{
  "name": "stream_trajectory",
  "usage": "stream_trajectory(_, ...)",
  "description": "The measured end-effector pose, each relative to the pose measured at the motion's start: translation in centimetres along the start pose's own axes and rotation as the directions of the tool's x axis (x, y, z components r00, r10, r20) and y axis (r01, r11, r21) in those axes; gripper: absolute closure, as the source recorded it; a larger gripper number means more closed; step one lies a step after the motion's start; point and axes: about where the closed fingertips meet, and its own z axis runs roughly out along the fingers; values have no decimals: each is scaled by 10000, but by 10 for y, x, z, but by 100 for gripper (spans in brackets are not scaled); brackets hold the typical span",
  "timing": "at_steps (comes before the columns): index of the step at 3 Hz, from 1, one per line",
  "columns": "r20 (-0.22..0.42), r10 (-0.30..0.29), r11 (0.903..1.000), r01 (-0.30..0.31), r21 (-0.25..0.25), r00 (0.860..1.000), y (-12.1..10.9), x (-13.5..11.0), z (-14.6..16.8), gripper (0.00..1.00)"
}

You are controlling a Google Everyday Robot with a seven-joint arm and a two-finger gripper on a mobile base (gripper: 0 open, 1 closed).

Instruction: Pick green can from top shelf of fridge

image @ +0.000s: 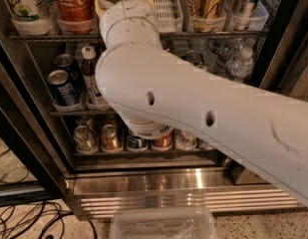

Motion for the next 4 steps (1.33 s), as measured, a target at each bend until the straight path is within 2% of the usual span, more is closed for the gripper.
stream_trajectory(2,-92,-22,9999,21,-117,10000,1,0,11,35)
stream_trajectory(4,-384,143,9993,-156,-337,9992,11,11,23,36)
